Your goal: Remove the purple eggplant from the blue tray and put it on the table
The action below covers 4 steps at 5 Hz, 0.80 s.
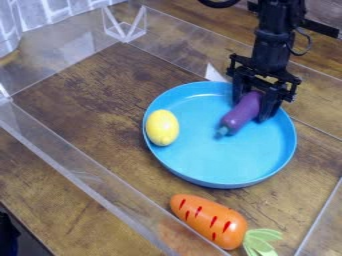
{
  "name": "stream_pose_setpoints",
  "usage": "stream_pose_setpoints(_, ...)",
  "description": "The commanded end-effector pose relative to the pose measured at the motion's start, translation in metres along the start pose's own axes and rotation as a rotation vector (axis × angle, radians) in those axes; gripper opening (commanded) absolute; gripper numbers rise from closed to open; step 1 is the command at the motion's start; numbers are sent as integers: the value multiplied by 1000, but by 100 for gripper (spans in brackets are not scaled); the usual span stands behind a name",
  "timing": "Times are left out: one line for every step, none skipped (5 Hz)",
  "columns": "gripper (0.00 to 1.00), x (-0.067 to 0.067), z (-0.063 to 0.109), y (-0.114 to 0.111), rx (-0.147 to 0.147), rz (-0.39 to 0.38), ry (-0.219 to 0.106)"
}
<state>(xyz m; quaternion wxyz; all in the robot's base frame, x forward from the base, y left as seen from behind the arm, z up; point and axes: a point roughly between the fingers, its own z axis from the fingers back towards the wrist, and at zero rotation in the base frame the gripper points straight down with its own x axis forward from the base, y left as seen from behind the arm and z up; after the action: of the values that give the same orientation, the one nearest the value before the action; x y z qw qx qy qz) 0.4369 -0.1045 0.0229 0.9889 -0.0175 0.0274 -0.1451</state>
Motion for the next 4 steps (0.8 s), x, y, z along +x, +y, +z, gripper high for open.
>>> stream_pose_setpoints(0, -4, 4, -3, 15, -32, 13)
stream_pose_setpoints(0, -7, 10, -2, 29, -32, 22)
stream_pose_setpoints(0, -9, 17, -1, 42, -31, 31)
stream_pose_setpoints(0, -12, 23, -1, 55, -31, 40)
